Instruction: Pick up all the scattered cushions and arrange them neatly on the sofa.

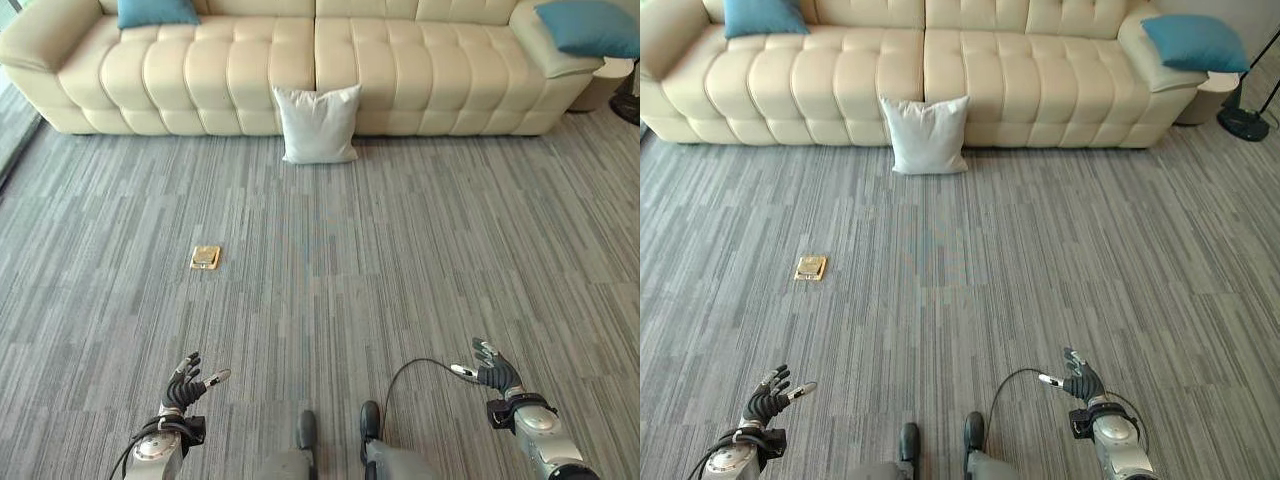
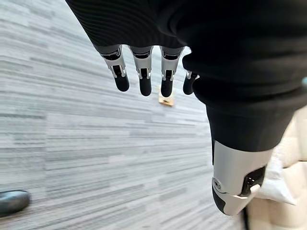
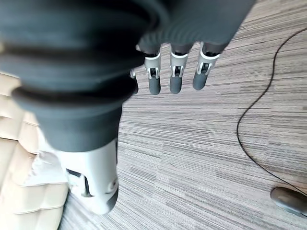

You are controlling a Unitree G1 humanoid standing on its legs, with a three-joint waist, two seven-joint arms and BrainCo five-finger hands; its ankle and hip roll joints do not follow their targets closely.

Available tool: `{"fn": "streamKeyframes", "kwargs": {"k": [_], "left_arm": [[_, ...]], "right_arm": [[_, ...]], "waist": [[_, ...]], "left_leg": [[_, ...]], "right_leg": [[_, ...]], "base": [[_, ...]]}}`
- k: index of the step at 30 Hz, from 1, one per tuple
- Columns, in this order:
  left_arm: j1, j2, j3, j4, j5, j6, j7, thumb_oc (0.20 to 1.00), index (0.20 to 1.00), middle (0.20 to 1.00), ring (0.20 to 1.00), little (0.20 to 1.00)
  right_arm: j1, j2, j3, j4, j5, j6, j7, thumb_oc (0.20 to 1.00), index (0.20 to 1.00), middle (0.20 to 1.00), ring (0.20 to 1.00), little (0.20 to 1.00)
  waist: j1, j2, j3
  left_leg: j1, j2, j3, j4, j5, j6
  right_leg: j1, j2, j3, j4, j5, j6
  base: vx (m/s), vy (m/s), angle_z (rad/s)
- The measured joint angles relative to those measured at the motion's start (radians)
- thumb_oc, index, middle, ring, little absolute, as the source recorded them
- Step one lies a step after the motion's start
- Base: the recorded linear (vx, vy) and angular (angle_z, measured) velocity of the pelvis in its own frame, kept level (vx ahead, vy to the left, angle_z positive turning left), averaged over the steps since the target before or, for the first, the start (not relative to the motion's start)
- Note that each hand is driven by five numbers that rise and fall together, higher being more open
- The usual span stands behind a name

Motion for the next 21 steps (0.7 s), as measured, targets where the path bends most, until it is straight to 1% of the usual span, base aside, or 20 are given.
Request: {"fn": "streamKeyframes", "kwargs": {"k": [1, 2, 3, 4, 6, 7, 8, 9, 10, 11, 12, 13, 14, 15, 16, 17, 18, 19, 20, 21], "left_arm": [[-0.006, -0.001, -0.005, 0.001, -0.008, 0.000, 0.004, 1.000, 1.000, 1.000, 1.000, 1.000], [-0.012, -0.005, -0.007, 0.001, -0.025, 0.000, 0.004, 1.000, 1.000, 1.000, 1.000, 1.000], [-0.020, -0.005, -0.005, 0.004, -0.027, -0.002, 0.015, 1.000, 1.000, 1.000, 1.000, 1.000], [-0.024, -0.007, -0.007, 0.005, -0.027, -0.002, 0.017, 1.000, 1.000, 1.000, 1.000, 1.000], [-0.046, -0.016, -0.008, 0.024, -0.026, -0.002, 0.024, 1.000, 1.000, 1.000, 1.000, 1.000], [-0.059, -0.017, -0.008, 0.039, -0.026, -0.003, 0.023, 1.000, 1.000, 1.000, 1.000, 1.000], [-0.072, -0.017, -0.006, 0.060, -0.027, -0.002, 0.025, 1.000, 1.000, 1.000, 1.000, 1.000], [-0.067, -0.018, -0.006, 0.069, -0.026, 0.000, 0.027, 1.000, 1.000, 1.000, 1.000, 1.000], [-0.054, -0.023, -0.007, 0.065, -0.026, 0.000, 0.027, 1.000, 1.000, 1.000, 1.000, 1.000], [-0.043, -0.032, -0.008, 0.060, -0.026, 0.000, 0.026, 1.000, 1.000, 1.000, 1.000, 1.000], [0.002, -0.038, -0.012, 0.031, -0.026, -0.001, 0.023, 1.000, 1.000, 1.000, 1.000, 1.000], [0.016, -0.028, -0.019, 0.025, -0.026, -0.004, 0.017, 1.000, 1.000, 1.000, 1.000, 1.000], [0.016, -0.036, -0.035, 0.024, -0.027, -0.003, 0.017, 1.000, 1.000, 1.000, 1.000, 1.000], [0.029, -0.046, -0.051, 0.021, -0.026, -0.003, 0.012, 1.000, 1.000, 1.000, 1.000, 1.000], [0.044, -0.055, -0.053, 0.023, -0.026, -0.001, 0.006, 1.000, 1.000, 1.000, 1.000, 1.000], [0.042, -0.055, -0.052, 0.028, -0.026, 0.000, 0.002, 1.000, 1.000, 1.000, 1.000, 1.000], [0.032, -0.049, -0.051, 0.034, -0.026, 0.001, 0.002, 1.000, 1.000, 1.000, 1.000, 1.000], [-0.002, -0.038, -0.051, 0.032, -0.026, 0.001, 0.000, 1.000, 1.000, 1.000, 1.000, 1.000], [-0.033, -0.033, -0.050, 0.024, -0.026, -0.001, -0.003, 1.000, 1.000, 1.000, 1.000, 1.000], [-0.039, -0.030, -0.048, 0.009, -0.026, -0.003, -0.003, 1.000, 1.000, 1.000, 1.000, 1.000]], "right_arm": [[-0.011, 0.000, 0.000, -0.002, 0.000, 0.000, 0.000, 1.000, 1.000, 1.000, 1.000, 1.000], [-0.003, 0.000, 0.003, -0.005, 0.000, 0.000, 0.000, 1.000, 1.000, 1.000, 1.000, 1.000], [0.000, 0.003, 0.006, -0.023, 0.007, 0.001, 0.001, 1.000, 1.000, 1.000, 1.000, 1.000], [0.006, 0.000, 0.007, -0.043, 0.016, 0.000, 0.000, 1.000, 1.000, 1.000, 1.000, 1.000], [0.006, -0.002, 0.006, -0.061, 0.020, -0.002, -0.006, 1.000, 1.000, 1.000, 1.000, 1.000], [0.012, -0.002, 0.008, -0.063, 0.020, -0.001, -0.007, 1.000, 1.000, 1.000, 1.000, 1.000], [0.012, 0.002, 0.007, -0.064, 0.021, -0.001, -0.008, 1.000, 1.000, 1.000, 1.000, 1.000], [0.020, 0.003, 0.006, -0.065, 0.021, 0.001, -0.010, 1.000, 1.000, 1.000, 1.000, 1.000], [0.038, 0.003, 0.001, -0.070, 0.021, 0.001, -0.010, 1.000, 1.000, 1.000, 1.000, 1.000], [0.070, 0.002, -0.002, -0.076, 0.021, 0.001, -0.010, 1.000, 1.000, 1.000, 1.000, 1.000], [0.129, 0.005, -0.001, -0.069, 0.020, 0.002, -0.007, 1.000, 1.000, 1.000, 1.000, 1.000], [0.155, 0.011, -0.003, -0.062, 0.021, -0.001, -0.006, 1.000, 1.000, 1.000, 1.000, 1.000], [0.159, 0.008, -0.014, -0.037, 0.021, 0.000, -0.008, 1.000, 1.000, 1.000, 1.000, 1.000], [0.158, -0.005, -0.021, -0.042, 0.021, -0.002, -0.007, 1.000, 1.000, 1.000, 1.000, 1.000], [0.135, -0.021, -0.018, -0.048, 0.024, -0.004, -0.008, 1.000, 1.000, 1.000, 1.000, 1.000], [0.108, -0.031, -0.019, -0.051, 0.038, -0.005, -0.009, 1.000, 1.000, 1.000, 1.000, 1.000], [0.087, -0.032, -0.020, -0.051, 0.041, -0.004, -0.010, 1.000, 1.000, 1.000, 1.000, 1.000], [0.070, -0.029, -0.021, -0.052, 0.054, -0.003, -0.012, 1.000, 1.000, 1.000, 1.000, 1.000], [0.056, -0.028, -0.023, -0.053, 0.058, -0.003, -0.014, 1.000, 1.000, 1.000, 1.000, 1.000], [0.038, -0.021, -0.023, -0.054, 0.058, -0.003, -0.016, 1.000, 1.000, 1.000, 1.000, 1.000]], "waist": [[-0.001, 0.011, 0.015], [-0.013, 0.017, 0.022], [-0.017, 0.014, 0.037], [-0.022, 0.006, 0.048], [-0.041, 0.013, 0.068], [-0.041, 0.005, 0.067], [-0.043, 0.005, 0.072], [-0.052, 0.006, 0.073], [-0.052, 0.013, 0.073], [-0.056, 0.024, 0.071], [-0.059, 0.046, 0.048], [-0.063, 0.024, 0.030], [-0.070, 0.024, 0.023], [-0.056, 0.041, 0.001], [-0.047, 0.057, -0.006], [-0.049, 0.070, -0.006], [-0.050, 0.067, -0.005], [-0.050, 0.044, 0.004], [-0.047, 0.015, 0.018], [-0.045, -0.009, 0.025]], "left_leg": [[0.001, 0.005, 0.001, 0.002, 0.014, 0.005], [0.006, 0.001, -0.010, 0.004, 0.011, 0.017], [0.014, -0.013, -0.036, 0.000, -0.012, 0.026], [0.023, -0.019, -0.038, 0.000, -0.018, 0.029], [0.018, -0.023, -0.070, 0.026, -0.045, 0.029], [0.025, -0.032, -0.074, 0.027, -0.054, 0.028], [0.033, -0.039, -0.083, 0.037, -0.073, 0.025], [0.062, -0.046, -0.096, 0.053, -0.111, 0.018], [0.096, -0.046, -0.114, 0.061, -0.132, 0.001], [0.139, -0.040, -0.140, 0.071, -0.162, -0.012], [0.217, -0.005, -0.166, 0.081, -0.190, -0.044], [0.189, -0.015, -0.169, 0.185, -0.211, -0.078], [0.102, -0.009, -0.162, 0.410, -0.233, -0.110], [0.029, 0.015, -0.147, 0.553, -0.221, -0.115], [0.003, 0.034, -0.143, 0.613, -0.219, -0.126], [-0.039, 0.065, -0.141, 0.698, -0.215, -0.134], [-0.068, 0.083, -0.132, 0.749, -0.213, -0.137], [-0.100, 0.089, -0.094, 0.767, -0.223, -0.124], [-0.122, 0.086, -0.056, 0.750, -0.235, -0.106], [-0.143, 0.071, -0.047, 0.701, -0.241, -0.097]], "right_leg": [[-0.052, -0.005, -0.001, 0.097, -0.030, 0.025], [-0.085, -0.012, -0.003, 0.159, -0.058, 0.045], [-0.142, -0.011, -0.001, 0.214, -0.130, 0.052], [-0.171, -0.013, -0.010, 0.214, -0.133, 0.046], [-0.197, -0.015, -0.055, 0.114, -0.127, 0.047], [-0.221, -0.021, -0.065, 0.080, -0.114, 0.044], [-0.233, -0.034, -0.096, 0.033, -0.097, 0.045], [-0.233, -0.048, -0.170, -0.055, -0.072, 0.046], [-0.219, -0.047, -0.189, -0.080, -0.062, 0.032], [-0.195, -0.044, -0.190, -0.078, -0.045, 0.008], [-0.131, -0.015, -0.198, 0.001, -0.061, -0.048], [-0.093, -0.017, -0.196, -0.006, -0.024, -0.103], [-0.070, -0.018, -0.198, 0.001, -0.008, -0.136], [-0.052, 0.009, -0.199, -0.014, -0.006, -0.172], [-0.037, 0.040, -0.188, -0.019, -0.028, -0.201], [-0.022, 0.067, -0.186, -0.017, -0.054, -0.220], [-0.006, 0.085, -0.180, -0.018, -0.070, -0.236], [0.031, 0.089, -0.156, -0.032, -0.094, -0.238], [0.083, 0.088, -0.133, -0.066, -0.096, -0.237], [0.125, 0.083, -0.114, -0.095, -0.096, -0.236]], "base": [[0.17, 0.036, 0.13], [0.46, -0.021, 0.21], [0.30, -0.060, 0.26], [0.45, -0.100, 0.16], [0.39, -0.108, 0.39], [0.46, -0.145, 0.41], [0.46, -0.167, 0.32], [0.48, -0.223, 0.35], [0.47, -0.263, 0.55], [0.60, -0.443, 0.88], [0.42, -0.344, 1.12], [0.35, -0.307, 1.15], [0.18, -0.129, 0.61], [0.27, -0.181, 0.07], [0.31, -0.182, -0.35], [0.28, -0.143, -0.41], [0.29, -0.114, -0.10], [0.28, -0.065, -0.05], [0.29, -0.040, -0.10], [0.29, -0.017, -0.28]]}}
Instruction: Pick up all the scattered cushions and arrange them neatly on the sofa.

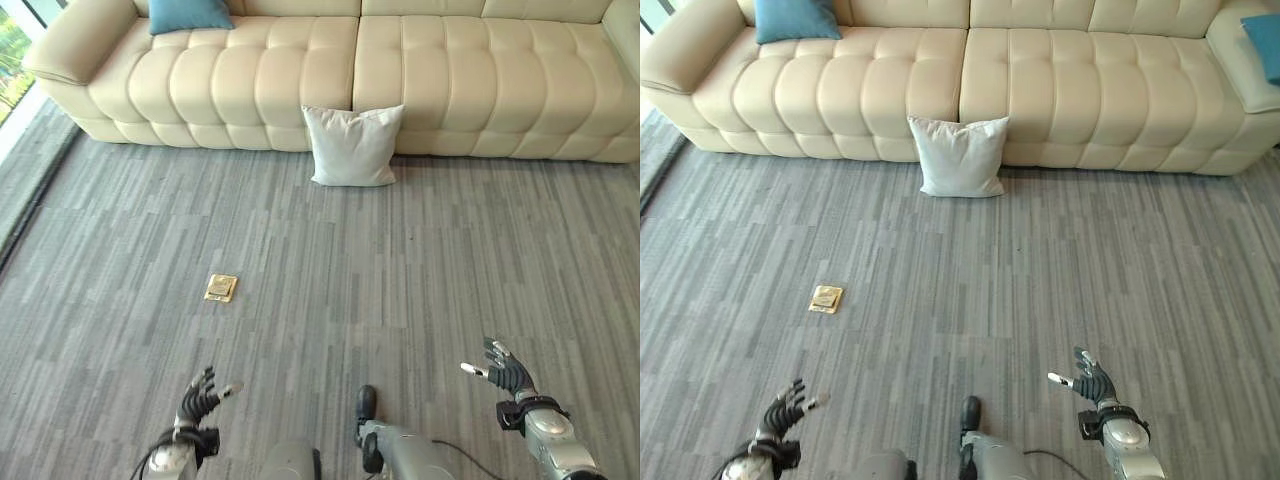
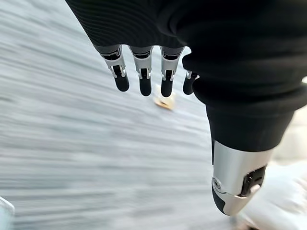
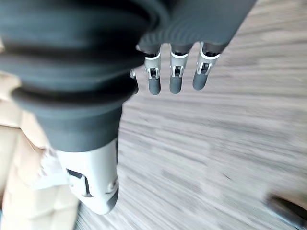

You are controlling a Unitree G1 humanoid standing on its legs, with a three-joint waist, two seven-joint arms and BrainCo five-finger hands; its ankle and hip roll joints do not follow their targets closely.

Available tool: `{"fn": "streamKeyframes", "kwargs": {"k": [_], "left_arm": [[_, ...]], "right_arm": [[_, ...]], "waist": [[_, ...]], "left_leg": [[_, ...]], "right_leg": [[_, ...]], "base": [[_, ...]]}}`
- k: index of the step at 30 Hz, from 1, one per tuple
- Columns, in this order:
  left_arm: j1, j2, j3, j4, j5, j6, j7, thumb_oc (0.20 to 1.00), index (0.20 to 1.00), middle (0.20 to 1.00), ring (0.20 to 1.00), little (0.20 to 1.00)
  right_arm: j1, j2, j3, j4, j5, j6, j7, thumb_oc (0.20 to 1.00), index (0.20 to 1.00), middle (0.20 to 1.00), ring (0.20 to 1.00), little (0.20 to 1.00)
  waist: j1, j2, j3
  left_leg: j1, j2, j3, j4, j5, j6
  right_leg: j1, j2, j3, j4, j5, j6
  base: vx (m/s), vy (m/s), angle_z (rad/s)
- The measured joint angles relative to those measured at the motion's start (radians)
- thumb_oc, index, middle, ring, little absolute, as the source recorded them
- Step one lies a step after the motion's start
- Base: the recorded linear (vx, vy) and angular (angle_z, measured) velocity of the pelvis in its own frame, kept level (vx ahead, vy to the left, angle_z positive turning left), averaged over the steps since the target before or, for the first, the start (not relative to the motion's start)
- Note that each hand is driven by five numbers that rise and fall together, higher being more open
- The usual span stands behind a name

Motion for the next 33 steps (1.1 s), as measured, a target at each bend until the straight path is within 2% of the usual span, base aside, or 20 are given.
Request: {"fn": "streamKeyframes", "kwargs": {"k": [3, 4, 5, 7, 11, 12, 13, 14, 15, 16, 17, 19, 21, 23, 25, 27, 28, 29, 32, 33], "left_arm": [[-0.003, 0.001, -0.001, -0.038, 0.000, -0.003, -0.004, 1.000, 1.000, 1.000, 1.000, 1.000], [-0.005, 0.001, -0.002, -0.039, 0.000, -0.004, -0.004, 1.000, 1.000, 1.000, 1.000, 1.000], [0.008, 0.003, -0.007, -0.017, 0.001, -0.002, -0.008, 1.000, 1.000, 1.000, 1.000, 1.000], [0.008, 0.001, 0.005, 0.004, 0.000, 0.002, -0.005, 1.000, 1.000, 1.000, 1.000, 1.000], [0.020, -0.006, 0.010, 0.022, 0.001, 0.007, -0.002, 1.000, 1.000, 1.000, 1.000, 1.000], [0.032, -0.010, 0.014, 0.027, 0.001, 0.011, -0.002, 1.000, 1.000, 1.000, 1.000, 1.000], [0.063, -0.017, 0.012, 0.022, 0.001, 0.011, -0.003, 1.000, 1.000, 1.000, 1.000, 1.000], [0.074, -0.009, 0.013, 0.029, 0.002, 0.011, -0.004, 1.000, 1.000, 1.000, 1.000, 1.000], [0.072, -0.008, 0.017, 0.043, 0.002, 0.017, -0.002, 1.000, 1.000, 1.000, 1.000, 1.000], [0.078, 0.004, 0.006, 0.044, 0.007, 0.020, -0.006, 1.000, 1.000, 1.000, 1.000, 1.000], [0.087, 0.013, 0.007, 0.047, 0.010, 0.024, -0.007, 1.000, 1.000, 1.000, 1.000, 1.000], [0.078, 0.024, 0.006, 0.028, 0.010, 0.021, -0.008, 1.000, 1.000, 1.000, 1.000, 1.000], [0.032, 0.027, 0.010, 0.022, 0.009, 0.022, -0.004, 1.000, 1.000, 1.000, 1.000, 1.000], [0.012, 0.022, 0.007, 0.019, 0.004, 0.018, -0.001, 1.000, 1.000, 1.000, 1.000, 1.000], [0.000, 0.010, 0.006, 0.020, 0.002, 0.015, 0.000, 1.000, 1.000, 1.000, 1.000, 1.000], [0.007, 0.013, 0.007, 0.019, 0.001, 0.014, 0.000, 1.000, 1.000, 1.000, 1.000, 1.000], [0.014, 0.013, 0.007, 0.022, 0.001, 0.016, -0.001, 1.000, 1.000, 1.000, 1.000, 1.000], [0.017, 0.011, 0.007, 0.030, 0.001, 0.016, 0.000, 1.000, 1.000, 1.000, 1.000, 1.000], [0.025, 0.011, 0.007, 0.039, 0.001, 0.023, 0.001, 1.000, 1.000, 1.000, 1.000, 1.000], [0.022, -0.009, 0.015, 0.040, 0.001, 0.022, 0.001, 1.000, 1.000, 1.000, 1.000, 1.000]], "right_arm": [[-0.009, 0.008, -0.010, -0.021, 0.012, -0.008, -0.004, 1.000, 1.000, 1.000, 1.000, 1.000], [-0.010, 0.006, -0.009, -0.018, 0.019, -0.006, -0.004, 1.000, 1.000, 1.000, 1.000, 1.000], [-0.002, 0.006, 0.008, -0.010, 0.023, -0.005, -0.013, 1.000, 1.000, 1.000, 1.000, 1.000], [-0.004, 0.001, 0.021, 0.033, 0.028, 0.000, -0.020, 1.000, 1.000, 1.000, 1.000, 1.000], [0.004, 0.008, 0.023, 0.063, 0.023, 0.003, -0.025, 1.000, 1.000, 1.000, 1.000, 1.000], [0.013, 0.006, 0.022, 0.062, 0.015, 0.004, -0.024, 1.000, 1.000, 1.000, 1.000, 1.000], [0.032, -0.003, 0.017, 0.039, 0.010, 0.002, -0.022, 1.000, 1.000, 1.000, 1.000, 1.000], [0.044, 0.007, 0.017, 0.029, 0.000, 0.003, -0.023, 1.000, 1.000, 1.000, 1.000, 1.000], [0.068, 0.015, 0.019, 0.019, -0.008, 0.003, -0.019, 1.000, 1.000, 1.000, 1.000, 1.000], [0.101, 0.034, 0.017, 0.008, -0.024, 0.005, -0.013, 1.000, 1.000, 1.000, 1.000, 1.000], [0.127, 0.052, 0.021, -0.002, -0.024, 0.006, -0.011, 1.000, 1.000, 1.000, 1.000, 1.000], [0.137, 0.064, 0.026, -0.010, -0.026, 0.005, -0.001, 1.000, 1.000, 1.000, 1.000, 1.000], [0.101, 0.065, 0.025, -0.023, -0.041, 0.006, -0.002, 1.000, 1.000, 1.000, 1.000, 1.000], [0.056, 0.065, 0.026, -0.026, -0.043, 0.004, 0.000, 1.000, 1.000, 1.000, 1.000, 1.000], [0.031, 0.059, 0.026, -0.043, -0.043, 0.002, 0.003, 1.000, 1.000, 1.000, 1.000, 1.000], [0.030, 0.058, 0.027, -0.047, -0.043, 0.002, 0.008, 1.000, 1.000, 1.000, 1.000, 1.000], [0.035, 0.056, 0.025, -0.043, -0.042, 0.004, 0.007, 1.000, 1.000, 1.000, 1.000, 1.000], [0.045, 0.054, 0.026, -0.038, -0.042, 0.005, 0.008, 1.000, 1.000, 1.000, 1.000, 1.000], [0.062, 0.054, 0.024, -0.015, -0.042, 0.022, 0.007, 1.000, 1.000, 1.000, 1.000, 1.000], [0.068, 0.051, 0.021, -0.009, -0.042, 0.022, 0.007, 1.000, 1.000, 1.000, 1.000, 1.000]], "waist": [[-0.002, -0.028, -0.001], [-0.001, -0.034, 0.003], [0.011, -0.029, -0.002], [0.028, -0.016, 0.000], [0.062, -0.019, -0.002], [0.069, -0.015, -0.008], [0.078, 0.015, -0.033], [0.076, 0.002, -0.044], [0.075, -0.015, -0.055], [0.071, -0.038, -0.081], [0.071, -0.060, -0.101], [0.073, -0.073, -0.119], [0.070, -0.053, -0.106], [0.070, -0.013, -0.081], [0.047, 0.033, -0.051], [0.047, 0.047, -0.041], [0.037, 0.051, -0.032], [0.030, 0.046, -0.030], [0.016, 0.029, -0.018], [0.013, 0.030, -0.017]], "left_leg": [[-0.118, -0.031, 0.021, -0.197, 0.016, -0.002], [-0.173, -0.036, 0.039, -0.294, 0.082, 0.013], [-0.211, -0.043, 0.038, -0.395, 0.152, -0.008], [-0.236, -0.038, 0.040, -0.561, 0.210, -0.011], [-0.269, -0.058, 0.051, -0.605, 0.256, 0.021], [-0.243, -0.061, 0.070, -0.591, 0.262, 0.047], [-0.211, -0.044, 0.070, -0.564, 0.238, 0.077], [-0.200, -0.058, 0.060, -0.541, 0.296, 0.110], [-0.181, -0.065, 0.073, -0.521, 0.303, 0.113], [-0.128, -0.097, 0.086, -0.525, 0.356, 0.158], [-0.079, -0.124, 0.091, -0.551, 0.358, 0.151], [-0.023, -0.157, 0.063, -0.594, 0.341, 0.182], [0.023, -0.179, 0.050, -0.602, 0.305, 0.220], [0.106, -0.187, 0.033, -0.629, 0.275, 0.227], [0.181, -0.180, -0.012, -0.662, 0.244, 0.211], [0.224, -0.184, -0.022, -0.688, 0.232, 0.177], [0.256, -0.196, -0.039, -0.686, 0.190, 0.141], [0.269, -0.199, -0.050, -0.686, 0.174, 0.124], [0.341, -0.218, -0.069, -0.686, 0.170, 0.114], [0.380, -0.212, -0.097, -0.685, 0.136, 0.063]], "right_leg": [[0.082, -0.003, 0.016, -0.074, -0.013, 0.025], [0.101, 0.004, 0.018, -0.072, -0.024, 0.043], [0.153, 0.003, 0.026, -0.090, -0.069, 0.111], [0.221, 0.024, 0.041, -0.113, -0.097, 0.130], [0.331, 0.018, 0.079, -0.113, -0.157, 0.198], [0.358, 0.022, 0.096, -0.111, -0.160, 0.203], [0.394, 0.037, 0.108, -0.097, -0.163, 0.205], [0.419, 0.025, 0.115, -0.081, -0.172, 0.210], [0.398, 0.005, 0.112, 0.023, -0.209, 0.208], [0.341, -0.031, 0.100, 0.234, -0.219, 0.212], [0.279, -0.079, 0.091, 0.404, -0.216, 0.216], [0.199, -0.122, 0.084, 0.520, -0.248, 0.244], [0.060, -0.172, 0.081, 0.686, -0.226, 0.276], [-0.032, -0.205, 0.061, 0.754, -0.243, 0.269], [-0.130, -0.169, 0.054, 0.707, -0.274, 0.252], [-0.252, -0.138, 0.005, 0.530, -0.257, 0.223], [-0.303, -0.125, -0.047, 0.411, -0.216, 0.213], [-0.317, -0.121, -0.064, 0.351, -0.190, 0.227], [-0.325, -0.089, -0.102, 0.166, -0.062, 0.185], [-0.332, -0.062, -0.106, 0.139, -0.019, 0.191]], "base": [[0.22, 0.016, -0.32], [0.52, 0.082, -0.45], [0.70, 0.128, -0.66], [0.45, 0.131, -0.50], [0.42, 0.198, -0.46], [0.44, 0.280, -0.64], [0.44, 0.280, -0.56], [0.47, 0.349, -0.39], [0.35, 0.280, -0.11], [0.44, 0.373, -0.01], [0.27, 0.272, 0.05], [0.27, 0.260, 0.02], [0.31, 0.244, 0.13], [0.37, 0.204, 0.18], [0.33, 0.090, 0.38], [0.35, 0.001, 0.50], [0.39, -0.044, 0.51], [0.28, -0.041, 0.62], [0.44, -0.117, 0.63], [0.35, -0.133, 0.72]]}}
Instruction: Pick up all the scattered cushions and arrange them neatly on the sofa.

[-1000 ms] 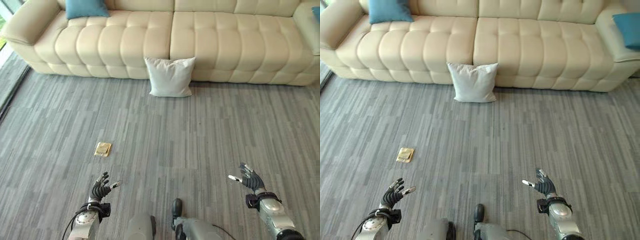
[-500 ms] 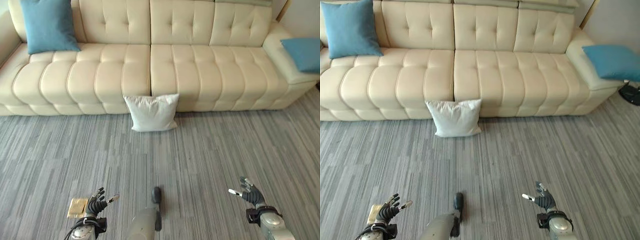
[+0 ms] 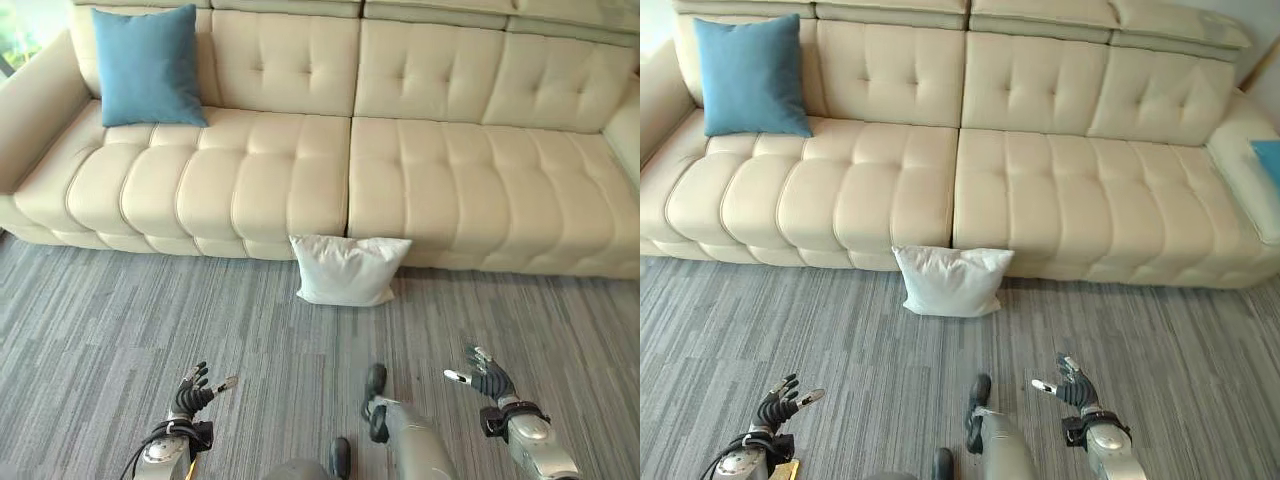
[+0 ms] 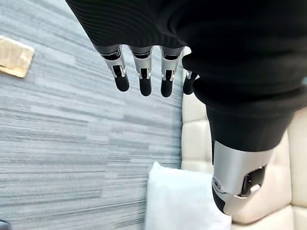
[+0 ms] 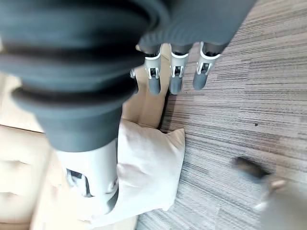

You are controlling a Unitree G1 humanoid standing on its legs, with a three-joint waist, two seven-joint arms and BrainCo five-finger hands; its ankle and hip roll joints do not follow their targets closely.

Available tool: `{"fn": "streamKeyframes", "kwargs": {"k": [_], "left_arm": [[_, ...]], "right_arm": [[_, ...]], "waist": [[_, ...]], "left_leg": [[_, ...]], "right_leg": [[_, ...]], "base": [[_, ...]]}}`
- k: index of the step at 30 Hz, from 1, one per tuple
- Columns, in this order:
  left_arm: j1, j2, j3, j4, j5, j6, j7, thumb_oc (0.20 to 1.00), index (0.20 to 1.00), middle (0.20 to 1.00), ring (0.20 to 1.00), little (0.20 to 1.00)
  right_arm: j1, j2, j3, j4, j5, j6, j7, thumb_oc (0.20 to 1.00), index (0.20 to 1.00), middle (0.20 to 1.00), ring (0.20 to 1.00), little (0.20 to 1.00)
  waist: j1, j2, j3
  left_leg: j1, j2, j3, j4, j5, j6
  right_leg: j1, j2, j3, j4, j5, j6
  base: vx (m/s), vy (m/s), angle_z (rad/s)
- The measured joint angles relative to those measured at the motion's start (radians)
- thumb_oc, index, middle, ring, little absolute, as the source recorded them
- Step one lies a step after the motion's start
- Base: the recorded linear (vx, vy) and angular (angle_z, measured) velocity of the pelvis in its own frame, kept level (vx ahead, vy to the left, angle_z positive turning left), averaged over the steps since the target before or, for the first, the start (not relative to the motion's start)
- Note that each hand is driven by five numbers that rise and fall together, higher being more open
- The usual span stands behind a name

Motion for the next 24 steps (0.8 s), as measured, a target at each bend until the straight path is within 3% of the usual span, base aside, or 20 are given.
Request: {"fn": "streamKeyframes", "kwargs": {"k": [2, 4, 5, 6, 7, 9, 10, 12, 13, 14, 15, 17, 20, 21, 22, 24], "left_arm": [[0.001, -0.014, -0.018, 0.004, 0.001, 0.001, -0.005, 1.000, 1.000, 1.000, 1.000, 1.000], [0.038, -0.024, -0.017, 0.002, 0.001, 0.000, -0.008, 1.000, 1.000, 1.000, 1.000, 1.000], [0.043, -0.045, -0.015, 0.011, 0.001, 0.001, -0.008, 1.000, 1.000, 1.000, 1.000, 1.000], [0.043, -0.053, -0.014, 0.008, 0.001, 0.000, -0.009, 1.000, 1.000, 1.000, 1.000, 1.000], [0.042, -0.051, -0.011, -0.010, 0.000, -0.001, -0.011, 1.000, 1.000, 1.000, 1.000, 1.000], [0.029, -0.023, -0.008, -0.025, -0.001, -0.009, -0.012, 1.000, 1.000, 1.000, 1.000, 1.000], [0.020, -0.016, -0.008, -0.011, -0.001, -0.008, -0.012, 1.000, 1.000, 1.000, 1.000, 1.000], [0.022, -0.015, -0.009, 0.004, -0.001, -0.007, -0.015, 1.000, 1.000, 1.000, 1.000, 1.000], [0.021, -0.013, -0.012, 0.004, -0.001, -0.007, -0.017, 1.000, 1.000, 1.000, 1.000, 1.000], [0.010, -0.012, -0.013, -0.004, -0.001, -0.007, -0.019, 1.000, 1.000, 1.000, 1.000, 1.000], [-0.010, -0.012, -0.013, -0.007, -0.001, -0.007, -0.024, 1.000, 1.000, 1.000, 1.000, 1.000], [-0.033, -0.012, -0.014, -0.009, 0.000, -0.008, -0.025, 1.000, 1.000, 1.000, 1.000, 1.000], [-0.001, -0.016, -0.013, -0.006, 0.000, -0.003, -0.028, 1.000, 1.000, 1.000, 1.000, 1.000], [0.009, -0.016, -0.012, -0.001, 0.000, 0.000, -0.031, 1.000, 1.000, 1.000, 1.000, 1.000], [0.012, -0.011, -0.013, -0.005, 0.000, 0.001, -0.033, 1.000, 1.000, 1.000, 1.000, 1.000], [0.018, -0.007, -0.007, -0.003, 0.000, 0.000, -0.034, 1.000, 1.000, 1.000, 1.000, 1.000]], "right_arm": [[0.006, 0.001, -0.001, 0.017, 0.002, 0.001, 0.001, 1.000, 1.000, 1.000, 1.000, 1.000], [0.025, -0.006, -0.003, 0.027, 0.002, 0.000, 0.002, 1.000, 1.000, 1.000, 1.000, 1.000], [0.021, -0.021, -0.010, 0.034, 0.002, 0.001, 0.000, 1.000, 1.000, 1.000, 1.000, 1.000], [0.015, -0.024, -0.015, 0.035, 0.003, 0.000, -0.001, 1.000, 1.000, 1.000, 1.000, 1.000], [0.012, -0.028, -0.019, 0.025, 0.005, -0.001, 0.000, 1.000, 1.000, 1.000, 1.000, 1.000], [-0.006, -0.029, -0.021, 0.024, 0.006, -0.002, 0.001, 1.000, 1.000, 1.000, 1.000, 1.000], [-0.025, -0.030, -0.024, 0.026, 0.007, -0.004, 0.000, 1.000, 1.000, 1.000, 1.000, 1.000], [-0.048, -0.030, -0.028, 0.025, 0.022, -0.012, -0.001, 1.000, 1.000, 1.000, 1.000, 1.000], [-0.053, -0.030, -0.029, 0.023, 0.022, -0.018, -0.002, 1.000, 1.000, 1.000, 1.000, 1.000], [-0.052, -0.030, -0.028, 0.024, 0.022, -0.018, -0.002, 1.000, 1.000, 1.000, 1.000, 1.000], [-0.051, -0.033, -0.029, 0.025, 0.022, -0.018, -0.003, 1.000, 1.000, 1.000, 1.000, 1.000], [-0.047, -0.035, -0.028, 0.027, 0.023, -0.015, -0.003, 1.000, 1.000, 1.000, 1.000, 1.000], [-0.044, -0.040, -0.024, 0.022, 0.022, -0.004, -0.001, 1.000, 1.000, 1.000, 1.000, 1.000], [-0.039, -0.042, -0.024, 0.021, 0.022, -0.003, -0.001, 1.000, 1.000, 1.000, 1.000, 1.000], [-0.024, -0.042, -0.021, 0.015, 0.021, -0.002, 0.000, 1.000, 1.000, 1.000, 1.000, 1.000], [-0.010, -0.040, -0.020, 0.013, 0.021, 0.001, 0.004, 1.000, 1.000, 1.000, 1.000, 1.000]], "waist": [[-0.005, -0.004, -0.001], [-0.015, -0.036, -0.028], [-0.015, -0.005, -0.032], [-0.013, 0.008, -0.038], [-0.015, 0.013, -0.038], [-0.001, 0.005, -0.033], [0.010, -0.003, -0.028], [0.011, -0.010, -0.023], [0.008, -0.021, -0.016], [0.003, -0.026, -0.010], [-0.002, -0.025, 0.009], [-0.010, -0.021, 0.028], [-0.008, 0.004, 0.036], [-0.009, 0.012, 0.036], [-0.017, 0.000, 0.032], [-0.012, -0.013, 0.027]], "left_leg": [[0.059, -0.014, -0.032, 0.010, -0.002, -0.003], [0.113, -0.068, -0.028, 0.055, -0.004, -0.005], [0.116, -0.059, -0.024, 0.097, -0.020, -0.021], [0.075, -0.059, -0.020, 0.191, -0.019, -0.041], [-0.002, -0.046, 0.005, 0.347, -0.051, -0.095], [-0.136, 0.042, 0.095, 0.565, -0.086, -0.105], [-0.190, 0.079, 0.103, 0.614, -0.096, -0.104], [-0.263, 0.146, 0.113, 0.590, -0.105, -0.106], [-0.311, 0.185, 0.109, 0.467, -0.103, -0.107], [-0.334, 0.192, 0.103, 0.364, -0.088, -0.108], [-0.361, 0.201, 0.088, 0.284, -0.041, -0.107], [-0.401, 0.195, 0.077, 0.197, 0.036, -0.106], [-0.316, 0.195, 0.071, 0.070, 0.119, -0.093], [-0.279, 0.196, 0.057, 0.041, 0.199, -0.070], [-0.254, 0.178, 0.064, 0.028, 0.208, -0.052], [-0.211, 0.159, 0.094, -0.018, 0.194, -0.057]], "right_leg": [[0.048, 0.039, 0.002, -0.038, 0.050, -0.063], [0.143, 0.040, 0.027, -0.082, 0.134, -0.188], [0.164, 0.045, 0.032, -0.086, 0.167, -0.201], [0.189, 0.043, 0.038, -0.112, 0.154, -0.204], [0.225, 0.039, 0.044, -0.155, 0.158, -0.209], [0.280, 0.045, 0.052, -0.201, 0.141, -0.209], [0.306, 0.044, 0.065, -0.211, 0.129, -0.212], [0.362, 0.037, 0.079, -0.230, 0.121, -0.197], [0.392, 0.025, 0.083, -0.240, 0.109, -0.176], [0.407, 0.015, 0.083, -0.250, 0.107, -0.166], [0.426, 0.010, 0.085, -0.250, 0.100, -0.151], [0.447, 0.006, 0.110, -0.251, 0.078, -0.124], [0.492, 0.027, 0.170, -0.250, 0.060, -0.090], [0.512, 0.031, 0.190, -0.248, 0.049, -0.073], [0.512, 0.011, 0.193, -0.236, 0.032, -0.046], [0.499, -0.015, 0.219, -0.190, -0.005, -0.013]], "base": [[0.29, -0.130, 0.60], [0.27, -0.162, 0.47], [0.19, -0.158, 0.29], [0.16, -0.142, 0.33], [0.13, -0.115, 0.33], [0.15, -0.081, 0.14], [0.15, -0.040, -0.21], [0.16, -0.009, -0.35], [0.15, 0.010, -0.30], [0.13, 0.029, -0.27], [0.15, 0.086, -0.18], [0.16, 0.122, -0.32], [0.11, 0.093, -0.67], [0.11, 0.109, -0.51], [0.11, 0.110, -0.36], [0.03, 0.091, -0.49]]}}
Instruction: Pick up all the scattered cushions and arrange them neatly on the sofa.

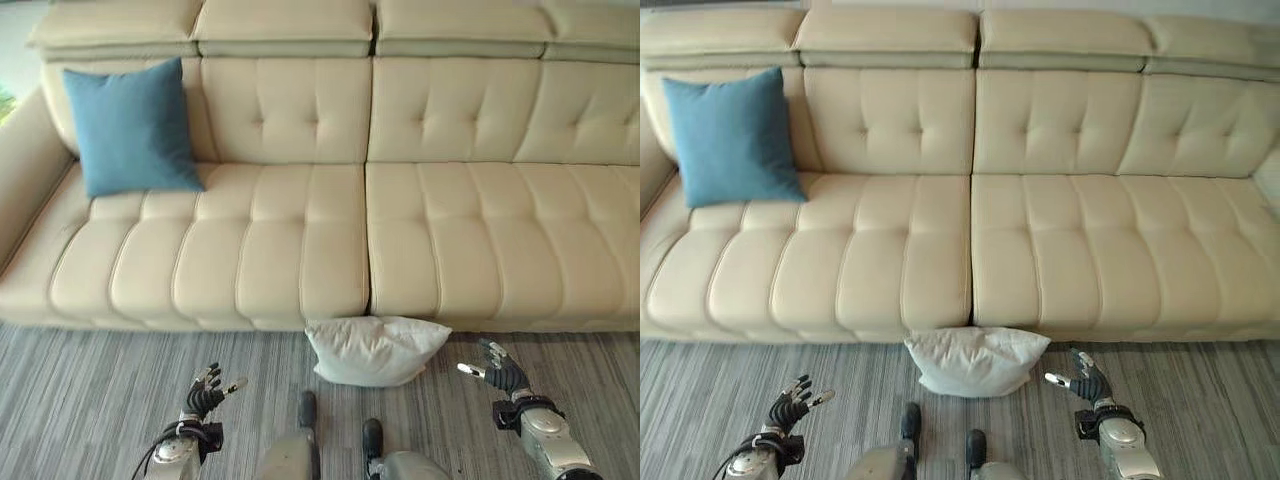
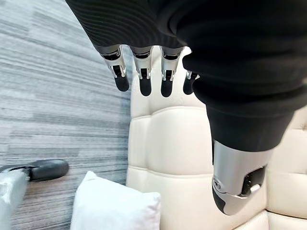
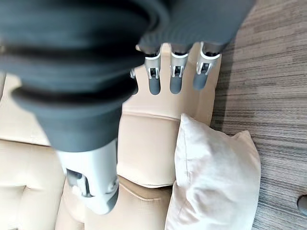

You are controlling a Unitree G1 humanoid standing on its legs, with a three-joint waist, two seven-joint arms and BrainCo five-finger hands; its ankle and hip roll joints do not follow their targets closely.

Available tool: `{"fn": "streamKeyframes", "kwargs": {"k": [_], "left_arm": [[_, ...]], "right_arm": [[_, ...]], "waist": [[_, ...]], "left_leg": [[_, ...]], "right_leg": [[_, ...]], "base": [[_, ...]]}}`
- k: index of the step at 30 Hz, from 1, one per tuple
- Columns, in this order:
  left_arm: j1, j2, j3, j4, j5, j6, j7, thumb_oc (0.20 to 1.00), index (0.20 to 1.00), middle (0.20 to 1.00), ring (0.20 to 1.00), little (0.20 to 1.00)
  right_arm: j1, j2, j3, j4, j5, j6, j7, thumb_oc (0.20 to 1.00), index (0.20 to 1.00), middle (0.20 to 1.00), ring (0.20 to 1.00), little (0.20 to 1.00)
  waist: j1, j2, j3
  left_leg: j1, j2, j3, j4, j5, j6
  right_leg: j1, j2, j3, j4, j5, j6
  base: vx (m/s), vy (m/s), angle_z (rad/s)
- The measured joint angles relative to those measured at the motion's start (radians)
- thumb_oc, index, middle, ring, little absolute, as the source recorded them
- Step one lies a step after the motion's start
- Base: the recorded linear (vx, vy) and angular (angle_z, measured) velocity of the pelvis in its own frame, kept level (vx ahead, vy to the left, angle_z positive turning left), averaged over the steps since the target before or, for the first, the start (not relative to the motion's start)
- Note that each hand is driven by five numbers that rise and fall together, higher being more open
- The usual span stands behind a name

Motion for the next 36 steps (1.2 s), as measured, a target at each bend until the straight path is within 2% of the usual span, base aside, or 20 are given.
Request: {"fn": "streamKeyframes", "kwargs": {"k": [2, 4, 5, 7, 8, 9, 11, 13, 14, 16, 18, 20, 22, 24, 25, 26, 29, 31, 34, 36], "left_arm": [[0.012, 0.011, 0.007, -0.007, 0.000, 0.002, 0.001, 1.000, 1.000, 1.000, 1.000, 1.000], [0.011, 0.018, 0.009, -0.005, -0.001, 0.002, 0.002, 1.000, 1.000, 1.000, 1.000, 1.000], [-0.002, 0.025, 0.008, -0.001, -0.001, 0.002, 0.005, 1.000, 1.000, 1.000, 1.000, 1.000], [-0.021, 0.030, 0.008, 0.003, -0.001, 0.001, 0.013, 1.000, 1.000, 1.000, 1.000, 1.000], [-0.023, 0.031, 0.012, 0.001, -0.001, -0.001, 0.014, 1.000, 1.000, 1.000, 1.000, 1.000], [-0.026, 0.032, 0.016, 0.007, -0.001, -0.001, 0.022, 1.000, 1.000, 1.000, 1.000, 1.000], [-0.023, 0.038, 0.033, 0.011, -0.001, -0.001, 0.026, 1.000, 1.000, 1.000, 1.000, 1.000], [-0.008, 0.053, 0.037, 0.017, -0.001, -0.002, 0.032, 1.000, 1.000, 1.000, 1.000, 1.000], [-0.006, 0.051, 0.035, 0.026, -0.002, -0.002, 0.034, 1.000, 1.000, 1.000, 1.000, 1.000], [0.001, 0.037, 0.028, 0.034, -0.002, -0.002, 0.032, 1.000, 1.000, 1.000, 1.000, 1.000], [0.002, 0.029, 0.023, 0.036, -0.002, -0.001, 0.032, 1.000, 1.000, 1.000, 1.000, 1.000], [-0.029, 0.024, 0.000, 0.072, -0.005, -0.005, 0.035, 1.000, 1.000, 1.000, 1.000, 1.000], [-0.075, 0.012, -0.012, 0.115, -0.011, -0.004, 0.040, 1.000, 1.000, 1.000, 1.000, 1.000], [-0.148, 0.021, -0.024, 0.138, -0.028, -0.021, 0.059, 1.000, 1.000, 1.000, 1.000, 1.000], [-0.212, 0.039, -0.048, 0.163, -0.041, -0.031, 0.073, 1.000, 1.000, 1.000, 1.000, 1.000], [-0.281, 0.048, -0.055, 0.184, -0.041, -0.031, 0.077, 1.000, 1.000, 1.000, 1.000, 1.000], [-0.395, 0.098, -0.117, 0.198, -0.044, -0.043, 0.109, 1.000, 1.000, 1.000, 1.000, 1.000], [-0.505, 0.141, -0.121, 0.188, -0.063, -0.044, 0.135, 1.000, 1.000, 1.000, 1.000, 1.000], [-0.554, 0.165, -0.164, 0.161, -0.082, -0.056, 0.159, 1.000, 1.000, 1.000, 1.000, 1.000], [-0.619, 0.186, -0.191, 0.136, -0.084, -0.075, 0.179, 1.000, 1.000, 1.000, 1.000, 1.000]], "right_arm": [[-0.003, 0.003, 0.010, -0.004, -0.002, 0.000, 0.008, 1.000, 1.000, 1.000, 1.000, 1.000], [-0.018, 0.002, 0.023, -0.003, -0.002, 0.002, 0.009, 1.000, 1.000, 1.000, 1.000, 1.000], [-0.024, 0.008, 0.026, -0.004, -0.003, 0.003, 0.011, 1.000, 1.000, 1.000, 1.000, 1.000], [-0.026, 0.012, 0.026, -0.004, -0.003, 0.004, 0.013, 1.000, 1.000, 1.000, 1.000, 1.000], [-0.029, 0.013, 0.026, -0.003, -0.004, 0.005, 0.014, 1.000, 1.000, 1.000, 1.000, 1.000], [-0.031, 0.014, 0.030, -0.004, -0.014, 0.005, 0.015, 1.000, 1.000, 1.000, 1.000, 1.000], [-0.025, 0.015, 0.044, -0.004, -0.021, 0.013, 0.016, 1.000, 1.000, 1.000, 1.000, 1.000], [-0.020, 0.018, 0.061, 0.005, -0.023, 0.017, 0.015, 1.000, 1.000, 1.000, 1.000, 1.000], [-0.022, 0.015, 0.061, 0.009, -0.024, 0.018, 0.014, 1.000, 1.000, 1.000, 1.000, 1.000], [-0.021, -0.005, 0.061, 0.009, -0.042, 0.017, 0.010, 1.000, 1.000, 1.000, 1.000, 1.000], [-0.033, -0.031, 0.061, 0.010, -0.048, 0.017, 0.004, 1.000, 1.000, 1.000, 1.000, 1.000], [-0.074, -0.064, 0.064, 0.035, -0.064, 0.015, -0.017, 1.000, 1.000, 1.000, 1.000, 1.000], [-0.136, -0.073, 0.064, 0.097, -0.073, 0.017, -0.038, 1.000, 1.000, 1.000, 1.000, 1.000], [-0.230, -0.073, 0.110, 0.157, -0.079, 0.004, -0.069, 1.000, 1.000, 1.000, 1.000, 1.000], [-0.304, -0.072, 0.140, 0.211, -0.079, -0.007, -0.081, 1.000, 1.000, 1.000, 1.000, 1.000], [-0.368, -0.066, 0.140, 0.249, -0.079, -0.003, -0.084, 1.000, 1.000, 1.000, 1.000, 1.000], [-0.489, -0.057, 0.150, 0.328, -0.056, -0.008, -0.114, 1.000, 1.000, 1.000, 1.000, 1.000], [-0.630, -0.072, 0.137, 0.347, -0.010, -0.010, -0.155, 1.000, 1.000, 1.000, 1.000, 1.000], [-0.665, -0.066, 0.144, 0.336, 0.027, -0.024, -0.179, 1.000, 1.000, 1.000, 1.000, 1.000], [-0.753, -0.094, 0.140, 0.363, 0.073, -0.048, -0.215, 1.000, 1.000, 1.000, 1.000, 1.000]], "waist": [[0.026, -0.005, -0.004], [0.028, -0.001, -0.001], [0.023, 0.009, 0.003], [0.027, 0.008, 0.003], [0.029, 0.008, 0.003], [0.032, 0.009, 0.004], [0.022, -0.004, 0.001], [0.026, -0.042, -0.017], [0.028, -0.043, -0.018], [0.021, -0.023, -0.026], [0.021, -0.008, -0.021], [0.020, 0.014, -0.005], [0.019, 0.027, 0.010], [0.018, 0.033, 0.054], [0.012, 0.028, 0.079], [0.012, 0.029, 0.128], [0.012, 0.009, 0.198], [0.002, 0.021, 0.307], [-0.006, 0.017, 0.324], [-0.006, 0.018, 0.324]], "left_leg": [[0.017, -0.008, 0.067, -0.005, -0.003, 0.021], [0.023, -0.014, 0.076, -0.001, -0.013, 0.037], [0.027, -0.007, 0.072, 0.001, -0.019, 0.047], [0.025, -0.008, 0.077, 0.003, -0.032, 0.045], [0.024, -0.006, 0.077, 0.004, -0.042, 0.061], [0.023, 0.003, 0.066, 0.003, -0.045, 0.056], [0.024, 0.009, 0.025, 0.005, -0.046, 0.038], [0.023, 0.004, 0.015, 0.010, -0.046, 0.030], [0.022, 0.011, -0.007, 0.017, -0.047, 0.019], [0.000, 0.069, -0.030, 0.022, -0.046, -0.006], [-0.034, 0.106, -0.036, 0.055, -0.041, -0.006], [-0.081, 0.131, -0.038, 0.093, -0.011, -0.048], [-0.123, 0.139, -0.037, 0.104, -0.006, -0.057], [-0.213, 0.142, -0.035, 0.162, -0.010, -0.062], [-0.301, 0.137, -0.036, 0.222, -0.025, -0.066], [-0.351, 0.133, -0.036, 0.248, -0.044, -0.074], [-0.528, 0.112, -0.027, 0.385, -0.091, -0.060], [-0.683, 0.113, -0.034, 0.509, -0.115, -0.050], [-0.789, 0.114, -0.044, 0.569, -0.121, -0.046], [-0.934, 0.106, -0.054, 0.636, -0.122, -0.046]], "right_leg": [[-0.059, -0.027, -0.007, 0.088, -0.031, 0.047], [-0.092, -0.035, -0.006, 0.156, -0.045, 0.067], [-0.145, -0.041, 0.001, 0.253, -0.092, 0.094], [-0.187, -0.079, 0.000, 0.270, -0.107, 0.092], [-0.200, -0.100, -0.007, 0.243, -0.098, 0.096], [-0.221, -0.128, -0.001, 0.203, -0.081, 0.099], [-0.203, -0.131, 0.027, 0.145, -0.055, 0.114], [-0.198, -0.136, 0.023, 0.112, -0.011, 0.096], [-0.184, -0.127, 0.015, 0.107, 0.035, 0.092], [-0.166, -0.082, -0.038, 0.072, 0.059, 0.057], [-0.165, -0.050, -0.079, 0.051, 0.081, 0.026], [-0.183, -0.024, -0.111, 0.048, 0.091, 0.000], [-0.219, -0.014, -0.114, 0.055, 0.089, -0.009], [-0.339, -0.021, -0.110, 0.156, 0.072, -0.013], [-0.437, -0.036, -0.107, 0.237, 0.036, -0.008], [-0.499, -0.043, -0.103, 0.300, 0.028, -0.008], [-0.699, -0.072, -0.061, 0.453, -0.010, -0.005], [-0.836, -0.086, -0.051, 0.543, -0.022, -0.015], [-0.935, -0.088, -0.044, 0.592, -0.024, -0.021], [-1.079, -0.094, -0.038, 0.648, -0.023, -0.022]], "base": [[0.00, 0.055, -0.90], [0.01, -0.093, -0.41], [0.04, -0.146, -0.06], [0.08, -0.179, 0.02], [0.20, -0.305, -0.01], [0.23, -0.323, 0.17], [0.14, -0.212, 0.45], [0.08, -0.192, 0.42], [0.05, -0.184, 0.51], [-0.01, -0.150, 0.54], [-0.05, -0.088, 0.34], [-0.15, -0.050, 0.23], [-0.27, 0.002, 0.06], [-0.24, 0.031, -0.07], [-0.20, 0.060, -0.07], [-0.26, 0.071, 0.03], [-0.12, 0.057, -0.08], [-0.16, 0.017, -0.06], [-0.15, 0.030, 0.04], [-0.12, 0.074, 0.01]]}}
